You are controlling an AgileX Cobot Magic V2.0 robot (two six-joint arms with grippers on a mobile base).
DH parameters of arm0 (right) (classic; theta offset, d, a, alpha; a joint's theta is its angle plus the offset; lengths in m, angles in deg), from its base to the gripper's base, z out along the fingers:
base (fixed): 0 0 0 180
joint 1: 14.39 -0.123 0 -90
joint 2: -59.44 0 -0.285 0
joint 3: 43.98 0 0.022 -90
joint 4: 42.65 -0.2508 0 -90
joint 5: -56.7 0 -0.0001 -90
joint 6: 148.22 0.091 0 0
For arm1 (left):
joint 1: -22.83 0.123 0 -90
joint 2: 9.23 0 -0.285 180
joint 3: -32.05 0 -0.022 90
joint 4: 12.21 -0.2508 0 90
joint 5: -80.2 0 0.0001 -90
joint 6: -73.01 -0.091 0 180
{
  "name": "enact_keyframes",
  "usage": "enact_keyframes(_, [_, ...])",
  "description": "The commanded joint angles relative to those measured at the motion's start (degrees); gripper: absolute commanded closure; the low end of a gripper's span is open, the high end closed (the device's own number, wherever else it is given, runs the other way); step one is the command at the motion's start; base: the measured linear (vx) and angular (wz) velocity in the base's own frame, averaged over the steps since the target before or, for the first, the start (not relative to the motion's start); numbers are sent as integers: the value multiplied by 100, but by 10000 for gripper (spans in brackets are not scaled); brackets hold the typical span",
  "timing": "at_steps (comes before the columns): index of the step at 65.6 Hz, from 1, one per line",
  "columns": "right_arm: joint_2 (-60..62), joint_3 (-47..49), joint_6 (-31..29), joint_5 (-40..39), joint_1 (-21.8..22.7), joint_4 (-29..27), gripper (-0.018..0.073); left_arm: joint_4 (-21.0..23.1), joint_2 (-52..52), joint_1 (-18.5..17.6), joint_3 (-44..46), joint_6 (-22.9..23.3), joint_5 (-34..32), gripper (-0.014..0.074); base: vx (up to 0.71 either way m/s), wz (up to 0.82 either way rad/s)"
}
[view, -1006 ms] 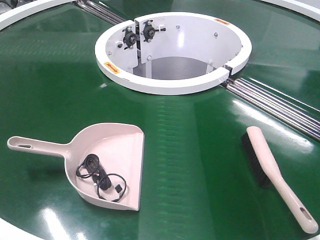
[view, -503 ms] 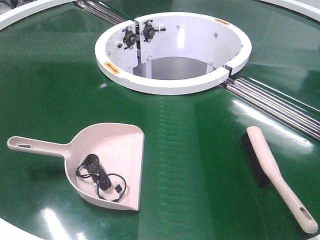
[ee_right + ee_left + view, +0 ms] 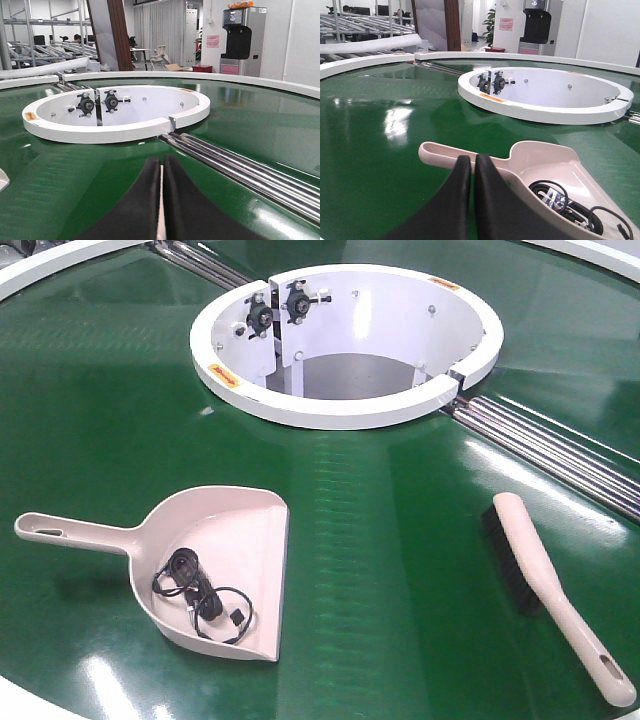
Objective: Clean and inspect green conveyor with broom and dustpan
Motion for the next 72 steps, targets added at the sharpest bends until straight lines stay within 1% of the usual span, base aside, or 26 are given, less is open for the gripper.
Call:
enact_keyframes(1, [106,-119,-12,-469,-4,41,568,15,-82,17,-178,68,-397,603,0,0])
enact_keyframes(72, [106,-119,-12,-463,-4,23,568,15,-82,17,-178,68,-397,603,0,0])
